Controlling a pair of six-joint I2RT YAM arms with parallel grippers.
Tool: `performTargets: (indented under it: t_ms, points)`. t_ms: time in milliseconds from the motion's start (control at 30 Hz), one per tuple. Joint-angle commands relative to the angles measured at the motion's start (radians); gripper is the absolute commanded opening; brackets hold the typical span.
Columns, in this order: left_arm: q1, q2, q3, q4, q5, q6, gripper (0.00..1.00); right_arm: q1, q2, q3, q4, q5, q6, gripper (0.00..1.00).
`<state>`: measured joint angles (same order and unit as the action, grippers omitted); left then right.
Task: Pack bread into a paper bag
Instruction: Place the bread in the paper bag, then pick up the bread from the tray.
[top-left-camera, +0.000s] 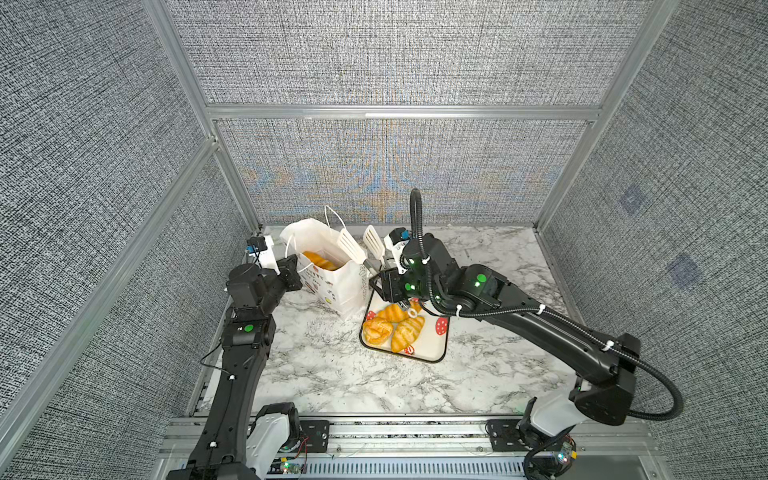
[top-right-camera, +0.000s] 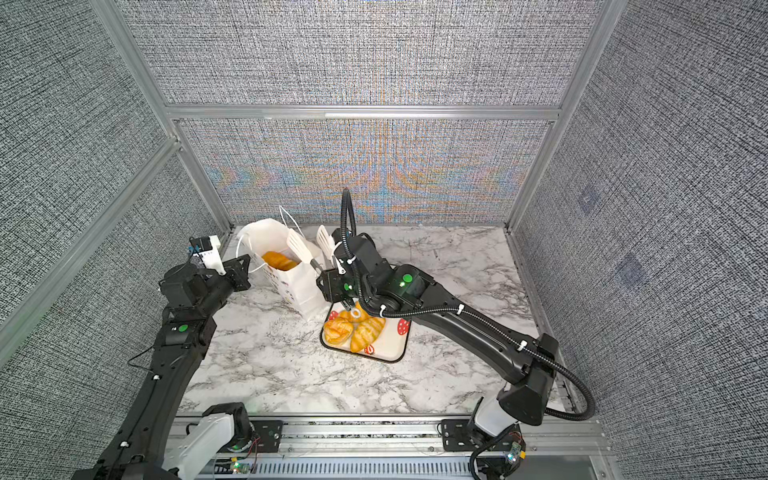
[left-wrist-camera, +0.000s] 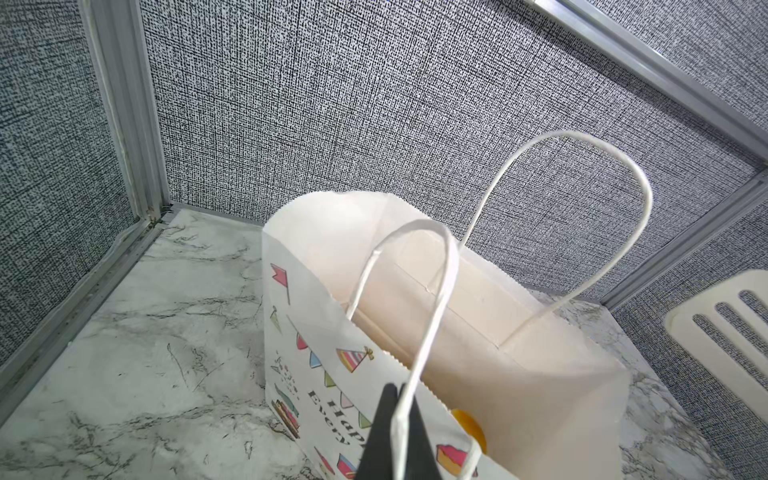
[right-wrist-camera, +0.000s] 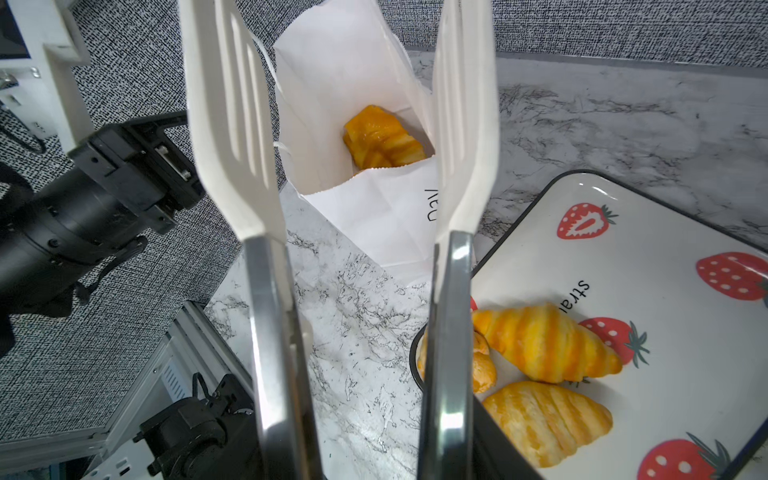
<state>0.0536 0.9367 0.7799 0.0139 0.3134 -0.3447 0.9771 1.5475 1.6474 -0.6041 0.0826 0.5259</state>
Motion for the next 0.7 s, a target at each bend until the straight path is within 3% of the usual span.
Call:
performTargets:
  t_ms: [0,667]
  points:
    - [0.001,-0.004,-0.004,0.031,0.003,0.005,0.00,0.001,-0.025,-0.017,-0.012,0.047,-0.002,0.54]
    - [0.000,-0.001,-0.002,0.029,0.004,0.004,0.00,-0.019,-0.224,-0.327,-0.018,0.100,0.122,0.54]
